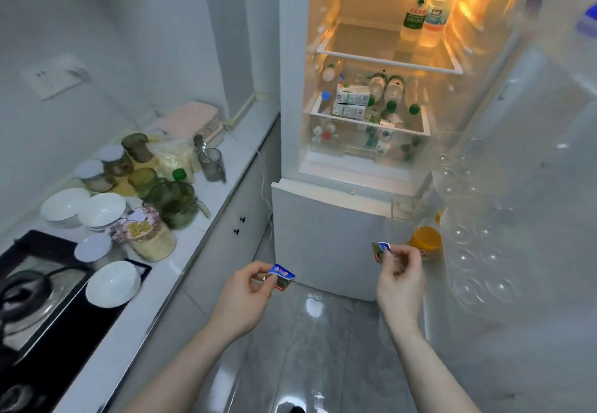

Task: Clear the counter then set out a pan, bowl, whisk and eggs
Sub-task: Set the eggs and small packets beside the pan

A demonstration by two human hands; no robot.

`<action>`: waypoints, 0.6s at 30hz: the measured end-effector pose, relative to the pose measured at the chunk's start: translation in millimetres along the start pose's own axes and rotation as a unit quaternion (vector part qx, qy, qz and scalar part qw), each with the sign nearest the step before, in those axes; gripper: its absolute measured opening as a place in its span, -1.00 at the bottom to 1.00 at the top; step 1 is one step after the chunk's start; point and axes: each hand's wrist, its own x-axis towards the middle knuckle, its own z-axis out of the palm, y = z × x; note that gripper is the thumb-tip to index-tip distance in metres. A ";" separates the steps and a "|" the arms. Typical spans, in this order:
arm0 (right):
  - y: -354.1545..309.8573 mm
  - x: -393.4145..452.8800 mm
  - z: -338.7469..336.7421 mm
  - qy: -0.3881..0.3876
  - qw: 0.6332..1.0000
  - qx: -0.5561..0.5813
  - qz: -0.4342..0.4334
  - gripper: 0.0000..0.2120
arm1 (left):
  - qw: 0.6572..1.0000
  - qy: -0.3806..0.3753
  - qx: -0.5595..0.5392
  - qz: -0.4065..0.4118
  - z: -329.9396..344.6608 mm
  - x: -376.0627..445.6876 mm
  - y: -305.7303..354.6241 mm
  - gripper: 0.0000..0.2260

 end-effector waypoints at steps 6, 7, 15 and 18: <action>-44.3 -60.9 46.1 -0.213 0.976 0.045 -0.009 -0.89 | 0.997 0.053 -0.021 -0.044 -40.8 -47.1 -23.9 -0.92; -56.7 -82.5 62.4 -0.273 0.960 0.054 -0.008 -0.90 | 0.994 0.084 -0.020 -0.060 -59.5 -67.4 -31.4 -0.90; -112.1 -238.3 127.3 -0.564 0.825 0.036 -0.026 -0.96 | 0.959 0.236 -0.067 -0.145 -155.5 -205.6 -107.5 -0.86; -130.2 -304.5 140.5 -0.622 0.781 0.025 -0.047 -0.96 | 0.938 0.287 -0.091 -0.175 -186.9 -263.0 -135.2 -0.86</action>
